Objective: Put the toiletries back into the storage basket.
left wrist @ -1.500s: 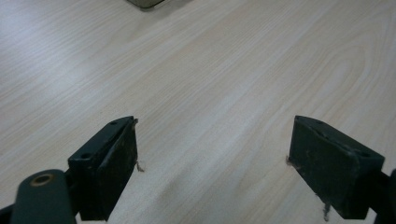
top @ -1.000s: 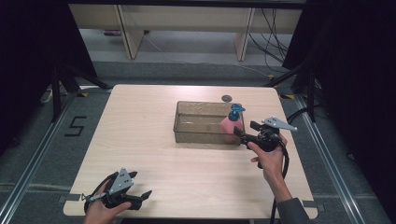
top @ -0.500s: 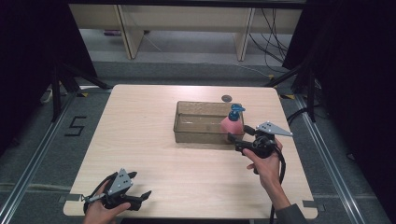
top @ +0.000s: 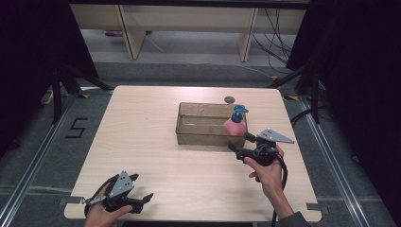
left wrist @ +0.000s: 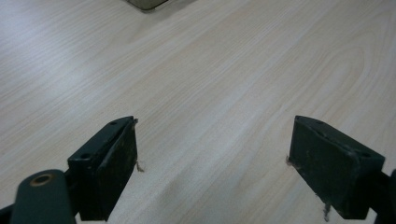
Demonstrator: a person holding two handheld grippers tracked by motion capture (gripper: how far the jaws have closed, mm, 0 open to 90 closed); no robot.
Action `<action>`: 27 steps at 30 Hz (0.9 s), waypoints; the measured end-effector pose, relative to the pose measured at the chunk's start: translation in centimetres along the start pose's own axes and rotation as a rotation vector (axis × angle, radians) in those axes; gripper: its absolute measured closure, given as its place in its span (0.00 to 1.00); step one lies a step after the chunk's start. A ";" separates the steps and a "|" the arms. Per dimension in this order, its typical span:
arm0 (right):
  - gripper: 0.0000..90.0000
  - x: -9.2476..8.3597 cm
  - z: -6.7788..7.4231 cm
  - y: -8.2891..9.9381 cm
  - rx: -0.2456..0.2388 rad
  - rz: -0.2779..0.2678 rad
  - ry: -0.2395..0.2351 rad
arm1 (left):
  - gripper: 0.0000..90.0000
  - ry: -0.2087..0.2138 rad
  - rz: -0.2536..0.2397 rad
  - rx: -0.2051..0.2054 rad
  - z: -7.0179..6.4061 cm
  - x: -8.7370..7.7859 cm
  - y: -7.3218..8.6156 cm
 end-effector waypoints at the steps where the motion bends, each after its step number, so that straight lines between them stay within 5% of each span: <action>1: 0.21 0.0 -0.1 0.1 -0.030 -0.001 0.006 | 0.17 0.010 -0.009 -0.012 -0.1 0.1 0.0; 3: 0.21 0.0 0.4 0.3 0.013 0.014 -0.004 | 0.17 0.010 -0.007 -0.013 -0.1 0.1 0.0; 7: 0.21 -0.2 0.3 0.3 -0.032 0.018 0.000 | 0.17 0.010 -0.008 -0.013 -0.1 0.1 0.0; 13: 0.21 -0.2 0.7 0.8 0.008 0.030 -0.001 | 0.17 0.008 0.001 -0.002 0.0 0.0 0.0; 16: 0.21 -0.3 0.6 0.9 -0.022 0.022 -0.011 | 0.17 0.009 0.001 -0.001 0.0 0.0 0.0; 20: 0.21 -0.4 0.8 1.0 -0.002 0.014 -0.025 | 0.17 0.005 -0.001 -0.002 0.0 0.1 0.0; 21: 0.21 -0.5 1.2 1.1 0.036 0.020 -0.035 | 0.17 0.008 0.003 0.001 0.0 0.0 0.0; 22: 0.21 -0.4 0.8 1.2 -0.010 0.013 -0.024 | 0.17 0.008 0.001 -0.003 0.0 0.0 0.0; 25: 0.21 -0.5 1.1 1.5 0.008 0.035 -0.025 | 0.17 0.008 0.002 0.001 0.0 0.0 0.0; 27: 0.20 -0.4 0.9 1.6 -0.030 0.015 -0.023 | 0.17 0.008 0.001 -0.003 0.0 0.0 0.0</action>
Point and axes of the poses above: each handheld gripper's, and its own axes: x roughly forward along the jaws, y roughly out of its underside, z roughly to its left, the point moved 4 cm from there along x, roughly forward along the jaws, and after that the axes turned 3 degrees about -y, right-handed, at the moved point
